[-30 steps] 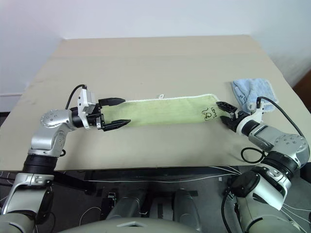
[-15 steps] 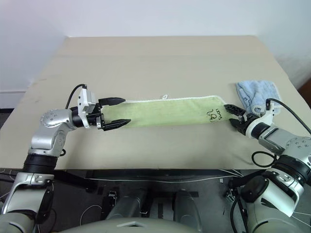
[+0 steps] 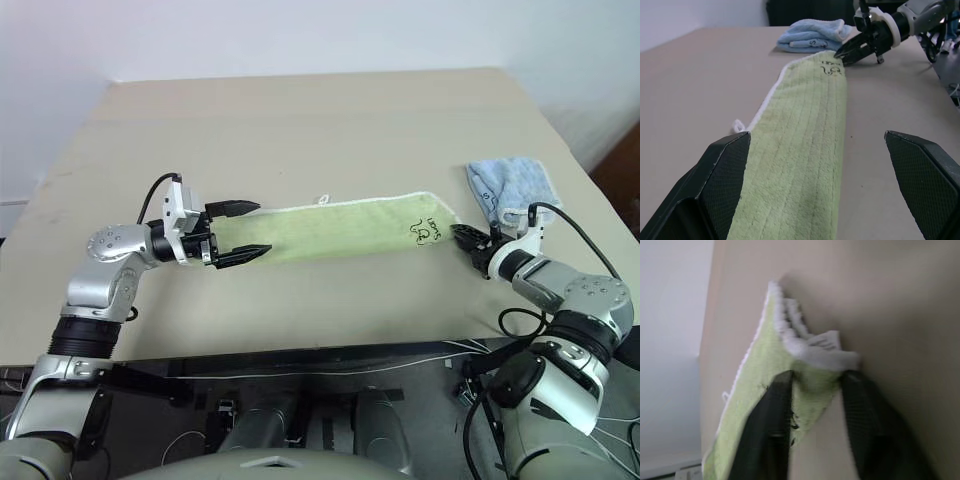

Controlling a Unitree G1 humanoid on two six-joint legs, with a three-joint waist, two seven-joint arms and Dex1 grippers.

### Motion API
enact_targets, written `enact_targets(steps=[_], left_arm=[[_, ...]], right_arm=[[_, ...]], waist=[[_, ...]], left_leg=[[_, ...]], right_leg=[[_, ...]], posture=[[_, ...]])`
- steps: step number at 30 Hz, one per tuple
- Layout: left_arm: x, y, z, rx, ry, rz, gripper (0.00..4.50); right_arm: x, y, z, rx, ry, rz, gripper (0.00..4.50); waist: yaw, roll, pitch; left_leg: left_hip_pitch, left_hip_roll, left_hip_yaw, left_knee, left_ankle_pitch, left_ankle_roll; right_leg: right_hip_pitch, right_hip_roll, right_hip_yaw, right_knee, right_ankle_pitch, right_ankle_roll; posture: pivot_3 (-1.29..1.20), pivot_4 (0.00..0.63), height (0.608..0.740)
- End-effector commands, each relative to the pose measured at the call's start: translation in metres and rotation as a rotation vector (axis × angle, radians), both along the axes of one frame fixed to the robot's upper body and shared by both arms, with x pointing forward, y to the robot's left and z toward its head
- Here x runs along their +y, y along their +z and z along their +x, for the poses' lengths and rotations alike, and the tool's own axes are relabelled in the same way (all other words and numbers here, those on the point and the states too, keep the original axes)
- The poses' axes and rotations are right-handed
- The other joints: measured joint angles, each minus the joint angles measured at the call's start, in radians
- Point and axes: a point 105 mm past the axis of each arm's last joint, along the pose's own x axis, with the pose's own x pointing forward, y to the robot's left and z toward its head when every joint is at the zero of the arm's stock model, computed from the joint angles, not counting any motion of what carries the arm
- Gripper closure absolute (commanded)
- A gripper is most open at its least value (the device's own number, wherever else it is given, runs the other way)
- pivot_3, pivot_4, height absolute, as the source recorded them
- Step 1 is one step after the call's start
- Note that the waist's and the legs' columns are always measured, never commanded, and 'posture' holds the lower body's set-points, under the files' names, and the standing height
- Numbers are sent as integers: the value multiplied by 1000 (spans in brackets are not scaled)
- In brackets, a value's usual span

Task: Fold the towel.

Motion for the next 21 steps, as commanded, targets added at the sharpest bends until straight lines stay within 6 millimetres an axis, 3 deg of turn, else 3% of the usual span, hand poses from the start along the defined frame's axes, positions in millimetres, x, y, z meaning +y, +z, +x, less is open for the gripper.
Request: enact_targets(steps=[1, 9, 11, 15, 18, 21], left_arm=[[1, 7, -1, -40, -4, 8, 0], [2, 6, 0, -38, -1, 7, 0], [3, 6, 1, -38, -2, 8, 0], [5, 6, 1, -37, 0, 11, 0], [6, 4, 2, -35, 2, 14, 0], [6, 4, 3, -35, 0, 14, 0]], right_arm=[[-7, -14, -2, 44, -37, -29, 4331], [-7, -6, -9, 2, -1, -4, 4458], [-10, 3, -15, -41, 16, -13, 4458], [-14, 41, -30, -200, 72, -71, 4458], [7, 85, -42, -360, 215, -156, 4458], [35, 108, -47, -444, 343, -224, 4458]], waist=[[0, -4, -2], [1, -6, -3], [7, -5, -3], [35, 0, 0], [43, 8, 1], [37, 9, 2]], left_leg=[[0, 0, 0, 0, 0, 0], [0, 0, -1, -2, -1, 2], [0, 0, -1, -3, -1, 2], [-4, 0, -1, -5, -1, 2], [-17, 0, -1, -4, -1, 2], [-22, 0, 0, -5, 1, 4]], right_leg=[[1, 0, 0, -2, 0, 0], [3, 0, -1, -9, 3, 3], [2, 0, -1, -8, 3, 3], [-3, 0, -1, -8, 4, 6], [-13, -1, -1, -5, 5, 7], [-21, 0, 1, -4, 5, 7]], posture=[[0, 150, 740], [0, 150, 740], [0, 150, 740], [0, 150, 740], [0, 150, 740], [0, 150, 740]])
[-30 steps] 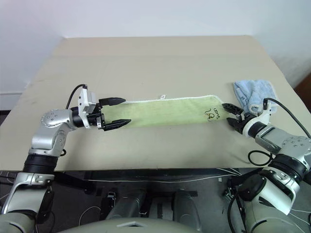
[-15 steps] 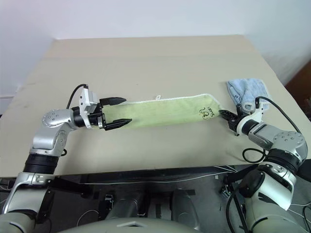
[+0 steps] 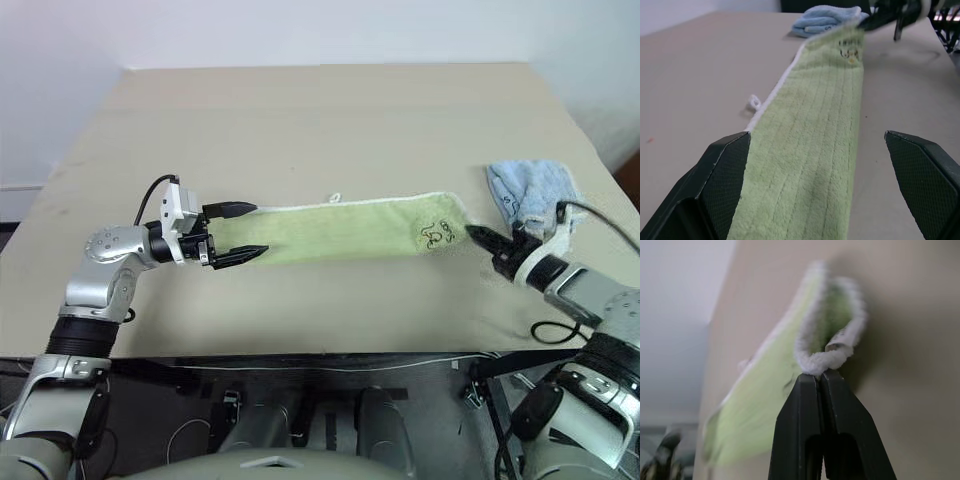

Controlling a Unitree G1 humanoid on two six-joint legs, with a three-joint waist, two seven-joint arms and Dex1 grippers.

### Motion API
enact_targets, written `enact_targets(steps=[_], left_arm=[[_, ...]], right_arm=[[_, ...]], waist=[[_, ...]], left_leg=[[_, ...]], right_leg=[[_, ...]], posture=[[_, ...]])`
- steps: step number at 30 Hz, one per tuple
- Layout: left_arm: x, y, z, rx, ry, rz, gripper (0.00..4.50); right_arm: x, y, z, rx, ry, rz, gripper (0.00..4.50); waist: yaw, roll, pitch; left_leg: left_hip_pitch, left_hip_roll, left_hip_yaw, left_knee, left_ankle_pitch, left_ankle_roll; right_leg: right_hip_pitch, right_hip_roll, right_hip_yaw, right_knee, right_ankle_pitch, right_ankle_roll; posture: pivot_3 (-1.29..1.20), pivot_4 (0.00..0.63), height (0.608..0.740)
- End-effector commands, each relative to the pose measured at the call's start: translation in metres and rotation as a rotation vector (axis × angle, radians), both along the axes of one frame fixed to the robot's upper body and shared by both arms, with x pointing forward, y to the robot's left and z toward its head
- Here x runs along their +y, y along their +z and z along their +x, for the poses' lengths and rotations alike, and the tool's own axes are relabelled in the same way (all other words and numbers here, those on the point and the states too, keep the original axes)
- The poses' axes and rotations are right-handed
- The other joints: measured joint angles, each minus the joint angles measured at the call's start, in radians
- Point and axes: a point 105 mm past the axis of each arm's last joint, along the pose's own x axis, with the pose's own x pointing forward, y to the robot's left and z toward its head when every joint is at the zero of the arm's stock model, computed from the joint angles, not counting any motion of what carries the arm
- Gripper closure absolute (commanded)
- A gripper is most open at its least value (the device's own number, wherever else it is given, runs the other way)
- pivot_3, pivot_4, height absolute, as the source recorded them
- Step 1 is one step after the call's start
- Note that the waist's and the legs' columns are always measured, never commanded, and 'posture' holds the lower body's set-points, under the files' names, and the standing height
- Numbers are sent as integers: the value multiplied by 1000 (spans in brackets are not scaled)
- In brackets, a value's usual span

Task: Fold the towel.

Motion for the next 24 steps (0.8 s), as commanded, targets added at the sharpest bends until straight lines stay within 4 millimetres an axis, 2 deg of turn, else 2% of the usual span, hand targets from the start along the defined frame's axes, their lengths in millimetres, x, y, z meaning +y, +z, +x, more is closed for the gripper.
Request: enact_targets(steps=[1, 7, 11, 18, 22, 24], left_arm=[[0, 8, 2, -46, -5, 7, 0], [1, 8, 5, -58, -3, 8, 0], [2, 4, 1, -63, -1, 9, 0], [3, 2, -4, -64, 16, 6, 0], [5, 1, -8, -64, 26, 10, 0], [6, 2, -9, -66, 36, 11, 0]], right_arm=[[40, 45, -6, -161, 183, -110, 4458], [94, 63, -5, -234, 375, -195, 4458], [122, 60, -1, -243, 466, -188, 4458], [158, 37, 1, -203, 594, -251, 4458], [169, 34, -2, -227, 657, -284, 4458], [167, 36, 1, -239, 651, -286, 4458]], waist=[[-8, 0, 0], [-9, 0, 0], [-8, 0, 0], [-10, 0, 0], [-10, 0, 0], [-10, 0, 0]], left_leg=[[0, 0, 0, -1, 0, 0], [0, 0, 0, 1, 0, -1], [0, 0, 0, 1, 0, 0], [-1, 0, 0, 1, 0, 0], [-1, 0, 0, 2, 0, -1], [-1, 0, 0, 2, 0, -1]], right_leg=[[0, 0, 0, 0, 0, 0], [1, 0, 0, 1, 0, 0], [0, 0, -1, 0, 0, 0], [0, 0, -1, 1, 0, 0], [0, 0, -1, 2, 0, -1], [0, 0, -1, 2, 0, -1]], posture=[[0, 150, 740], [0, 150, 740], [0, 150, 740], [0, 150, 740], [0, 150, 740], [0, 150, 740]])
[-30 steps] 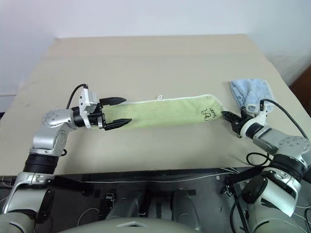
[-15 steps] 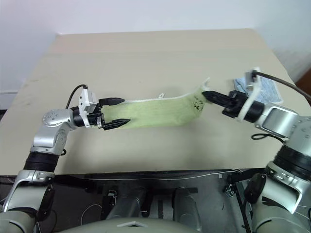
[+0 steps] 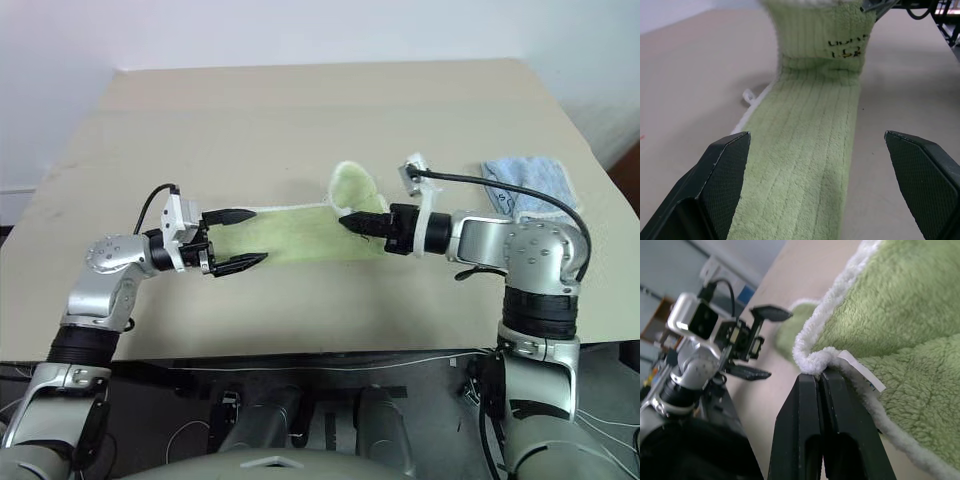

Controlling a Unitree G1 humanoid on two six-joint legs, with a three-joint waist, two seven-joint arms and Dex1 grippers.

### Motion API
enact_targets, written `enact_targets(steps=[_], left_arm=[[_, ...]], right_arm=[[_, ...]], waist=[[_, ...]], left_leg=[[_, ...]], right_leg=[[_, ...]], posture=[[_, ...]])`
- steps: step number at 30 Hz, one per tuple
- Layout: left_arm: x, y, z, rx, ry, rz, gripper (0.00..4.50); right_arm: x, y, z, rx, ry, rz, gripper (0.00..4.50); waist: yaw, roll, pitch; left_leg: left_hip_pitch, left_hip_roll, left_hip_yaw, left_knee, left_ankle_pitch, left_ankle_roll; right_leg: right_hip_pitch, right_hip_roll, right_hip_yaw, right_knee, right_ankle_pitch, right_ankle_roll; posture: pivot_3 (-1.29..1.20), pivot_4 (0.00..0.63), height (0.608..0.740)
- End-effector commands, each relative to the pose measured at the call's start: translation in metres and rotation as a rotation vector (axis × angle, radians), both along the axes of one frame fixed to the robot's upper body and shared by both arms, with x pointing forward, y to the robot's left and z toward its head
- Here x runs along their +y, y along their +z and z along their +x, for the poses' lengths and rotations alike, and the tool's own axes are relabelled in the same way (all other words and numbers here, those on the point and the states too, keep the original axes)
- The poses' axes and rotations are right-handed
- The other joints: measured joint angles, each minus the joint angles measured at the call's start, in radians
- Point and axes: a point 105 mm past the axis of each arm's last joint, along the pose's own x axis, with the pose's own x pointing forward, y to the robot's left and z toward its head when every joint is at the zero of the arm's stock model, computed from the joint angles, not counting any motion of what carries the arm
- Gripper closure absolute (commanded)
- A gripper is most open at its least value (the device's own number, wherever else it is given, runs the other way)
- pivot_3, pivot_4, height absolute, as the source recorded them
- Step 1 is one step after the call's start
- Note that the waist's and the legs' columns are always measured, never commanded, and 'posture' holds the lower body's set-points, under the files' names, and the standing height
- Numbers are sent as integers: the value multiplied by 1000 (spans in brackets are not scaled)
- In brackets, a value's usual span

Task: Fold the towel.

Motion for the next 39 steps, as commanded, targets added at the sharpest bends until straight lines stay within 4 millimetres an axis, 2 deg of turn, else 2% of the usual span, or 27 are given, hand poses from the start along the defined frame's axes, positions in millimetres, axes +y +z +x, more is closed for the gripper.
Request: enact_targets(steps=[1, 6, 8, 11, 14, 18, 25, 30, 37, 39], left_arm=[[4, 12, -3, -47, 16, -5, 0], [5, 13, -4, -48, 25, -7, 0], [5, 13, -4, -48, 28, -8, 0], [3, 13, -3, -47, 24, -11, 0], [1, 14, -2, -49, 16, -11, 0], [-1, 15, -1, -52, 18, -14, 0], [5, 12, -8, -51, 48, -10, 0], [12, 11, -12, -52, 79, 1, 0], [17, 9, -17, -47, 102, 4, 0], [18, 9, -17, -47, 105, 6, 0]], right_arm=[[-4, 15, 4, -89, -4, 7, 4458], [-27, 31, 18, -147, -102, 52, 4458], [-30, 32, 18, -174, -103, 17, 4458], [-19, 32, 17, -210, -44, -6, 4458], [0, 30, 12, -222, 65, -38, 4458], [21, 13, 4, -254, 230, -171, 4458], [42, -12, 11, -275, 342, -269, 4458], [46, -22, 23, -295, 324, -298, 4458], [47, -34, 26, -387, 366, -374, 4458], [51, -31, 26, -402, 368, -345, 4023]], waist=[[0, 0, 0], [1, 0, 0], [2, 0, 0], [-3, 0, 0], [-6, 0, 0], [-2, 0, 0], [0, 0, 0], [-1, 0, 0], [-1, 0, 0], [-1, 0, 0]], left_leg=[[0, 0, 0, 0, 0, 0], [0, 0, 0, 0, 0, 0], [0, 0, 0, 0, 0, 0], [0, 0, 0, 0, 0, 0], [0, 0, 0, 0, 0, -1], [0, 0, 0, 1, 1, -1], [0, 0, 0, 2, 1, -2], [0, 0, 0, 2, 1, -3], [2, 0, 0, 2, 1, -4], [3, 0, 0, 2, 1, -5]], right_leg=[[0, 0, 0, 0, 0, 0], [0, 0, 0, 0, 0, 0], [0, 0, 0, 0, 0, 0], [0, 0, 0, 0, 0, 0], [-1, 0, 0, 1, 0, 0], [-1, 0, 0, 3, 0, 0], [-1, 0, 0, 3, 0, 0], [-2, 1, 0, 5, 0, 0], [-2, 1, 0, 6, 0, 0], [-2, 1, 0, 6, 0, 0]], posture=[[0, 150, 740], [0, 150, 740], [0, 150, 740], [0, 150, 740], [0, 150, 740], [0, 150, 740], [0, 150, 740], [0, 150, 740], [0, 150, 740], [0, 150, 740]])
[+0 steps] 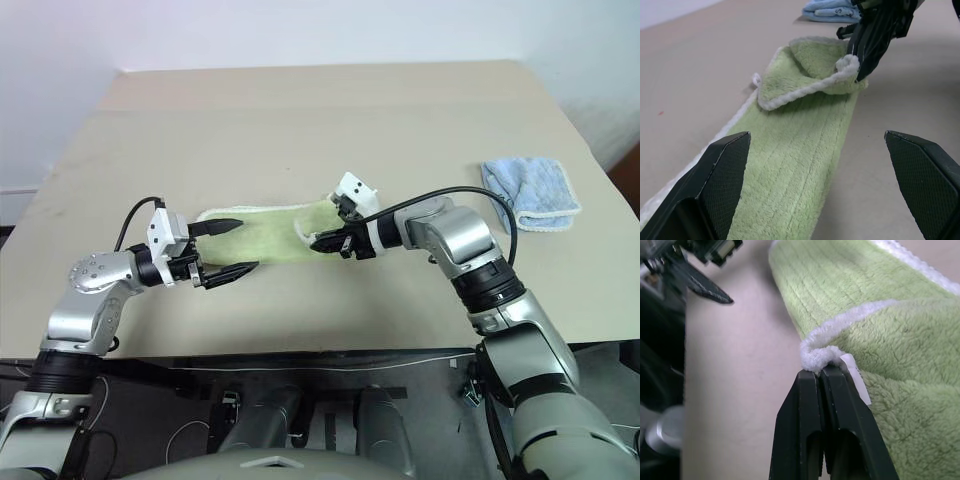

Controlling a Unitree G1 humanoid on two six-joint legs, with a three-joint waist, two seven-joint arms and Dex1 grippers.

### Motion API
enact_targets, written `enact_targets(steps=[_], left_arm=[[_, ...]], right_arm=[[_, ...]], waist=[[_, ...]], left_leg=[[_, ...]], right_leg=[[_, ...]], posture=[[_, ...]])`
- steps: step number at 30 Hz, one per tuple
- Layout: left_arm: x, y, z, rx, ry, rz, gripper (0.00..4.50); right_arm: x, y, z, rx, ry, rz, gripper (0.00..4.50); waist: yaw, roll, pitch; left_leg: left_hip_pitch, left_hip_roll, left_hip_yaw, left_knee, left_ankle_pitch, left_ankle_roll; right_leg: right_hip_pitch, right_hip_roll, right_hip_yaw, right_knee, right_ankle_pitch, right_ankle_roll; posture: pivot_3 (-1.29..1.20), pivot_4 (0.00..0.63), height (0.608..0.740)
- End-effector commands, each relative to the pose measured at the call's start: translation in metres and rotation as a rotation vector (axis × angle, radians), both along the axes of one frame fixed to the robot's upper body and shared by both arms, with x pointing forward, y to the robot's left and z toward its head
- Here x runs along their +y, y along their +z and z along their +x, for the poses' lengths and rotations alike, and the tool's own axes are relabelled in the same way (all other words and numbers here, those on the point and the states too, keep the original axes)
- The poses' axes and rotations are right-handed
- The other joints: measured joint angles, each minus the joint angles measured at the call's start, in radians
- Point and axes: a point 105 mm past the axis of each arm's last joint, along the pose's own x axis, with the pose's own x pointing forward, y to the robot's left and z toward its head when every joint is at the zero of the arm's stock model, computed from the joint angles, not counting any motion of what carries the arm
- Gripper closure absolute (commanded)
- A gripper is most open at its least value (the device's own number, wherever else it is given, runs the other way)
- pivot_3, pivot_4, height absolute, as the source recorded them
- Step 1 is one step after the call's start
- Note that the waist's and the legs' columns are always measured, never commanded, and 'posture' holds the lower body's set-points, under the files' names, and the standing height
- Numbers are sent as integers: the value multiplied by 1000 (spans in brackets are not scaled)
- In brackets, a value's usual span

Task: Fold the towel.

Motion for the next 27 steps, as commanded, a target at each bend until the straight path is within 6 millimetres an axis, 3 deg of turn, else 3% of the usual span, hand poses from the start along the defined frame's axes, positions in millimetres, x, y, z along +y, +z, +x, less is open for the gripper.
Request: enact_targets(steps=[1, 3, 7, 11, 19, 24, 27], left_arm=[[4, 14, -1, -52, 8, -1, 0], [4, 14, -1, -51, 10, 0, 0], [4, 14, -1, -49, 7, 4, 0], [6, 15, 0, -48, 5, 10, 0], [6, 14, 4, -47, -2, 18, 0], [5, 13, 4, -47, -6, 15, 0], [5, 12, 4, -45, -10, 16, 0]], right_arm=[[9, 13, 3, -42, 11, 63, 3811], [10, 14, 6, -44, -8, 73, 3164], [12, 16, -6, -37, 59, 79, 1802], [11, 42, -13, -22, 78, 171, 482], [-10, 62, -19, -67, 67, 164, 482], [-53, 51, 3, -98, -115, 25, 482], [-68, 46, 0, -84, -125, -4, 1462]], waist=[[0, 0, 0], [-2, 0, 0], [0, 0, 0], [0, 0, 0], [1, 0, 0], [2, 0, 0], [2, 0, 0]], left_leg=[[1, 0, 0, 0, 0, 0], [2, 0, 0, 0, 0, 0], [2, 0, 0, 0, 0, 0], [2, 0, 0, 0, 0, 0], [2, 0, 0, 0, 0, 0], [2, 0, 0, 0, 0, 0], [2, 0, 0, 0, 0, 0]], right_leg=[[0, 0, 0, 0, 0, 0], [0, 0, 0, 0, 0, 0], [0, 0, 0, 1, 0, 0], [0, 0, 0, 2, 0, 0], [0, 0, 0, 2, 0, 0], [0, 0, 0, 2, 0, 0], [1, 0, 0, 2, 0, -1]], posture=[[0, 150, 740], [0, 150, 740], [0, 150, 740], [0, 150, 740], [0, 150, 740], [0, 150, 740], [0, 150, 740]])
